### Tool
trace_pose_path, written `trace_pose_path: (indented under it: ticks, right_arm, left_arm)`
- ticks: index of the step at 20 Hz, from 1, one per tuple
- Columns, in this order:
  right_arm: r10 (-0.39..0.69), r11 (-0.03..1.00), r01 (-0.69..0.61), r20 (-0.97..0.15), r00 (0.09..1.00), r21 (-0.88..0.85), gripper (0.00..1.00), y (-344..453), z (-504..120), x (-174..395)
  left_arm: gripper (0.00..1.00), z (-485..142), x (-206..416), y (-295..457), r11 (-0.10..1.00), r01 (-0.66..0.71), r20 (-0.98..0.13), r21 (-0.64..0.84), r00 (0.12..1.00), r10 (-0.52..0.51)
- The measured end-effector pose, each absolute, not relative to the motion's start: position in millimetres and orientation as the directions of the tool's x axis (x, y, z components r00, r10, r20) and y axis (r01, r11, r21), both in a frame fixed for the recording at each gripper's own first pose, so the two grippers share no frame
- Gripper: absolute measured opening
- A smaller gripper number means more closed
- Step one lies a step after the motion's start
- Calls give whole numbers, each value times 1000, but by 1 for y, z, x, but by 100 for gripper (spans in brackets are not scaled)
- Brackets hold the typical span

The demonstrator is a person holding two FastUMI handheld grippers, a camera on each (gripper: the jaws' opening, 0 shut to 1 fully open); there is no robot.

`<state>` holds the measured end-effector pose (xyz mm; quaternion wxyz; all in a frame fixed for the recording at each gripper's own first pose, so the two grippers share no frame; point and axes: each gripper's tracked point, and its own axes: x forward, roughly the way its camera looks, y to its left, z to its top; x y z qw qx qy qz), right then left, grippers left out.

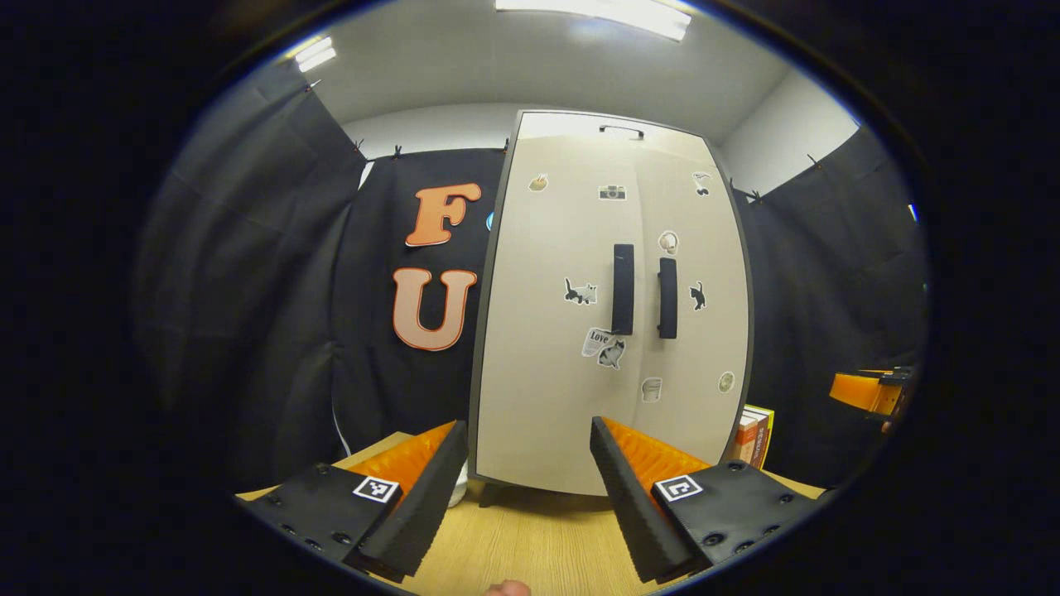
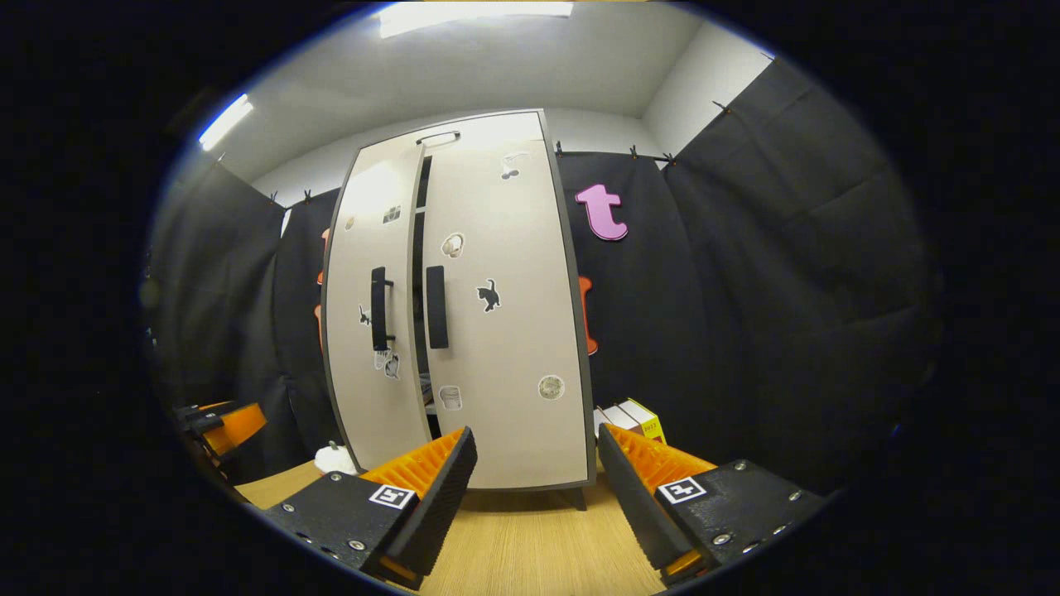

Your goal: Grab one shoe with the right hand and put it into the shoe cabinet, grab the other shoe with the left hand and put it into the shoe cabinet; then close the right door with the right hand and the left door with the left hand.

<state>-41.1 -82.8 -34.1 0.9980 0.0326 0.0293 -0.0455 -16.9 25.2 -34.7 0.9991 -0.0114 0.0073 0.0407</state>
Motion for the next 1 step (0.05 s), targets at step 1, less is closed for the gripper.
trace_pose_path:
  ticks: [1]
  right_arm:
    - [-90,994,94,-60,994,62,91,-83,-34,-41]
  left_arm:
    - [96,-35,-18,25,996,-82,-14,-23,997,82]
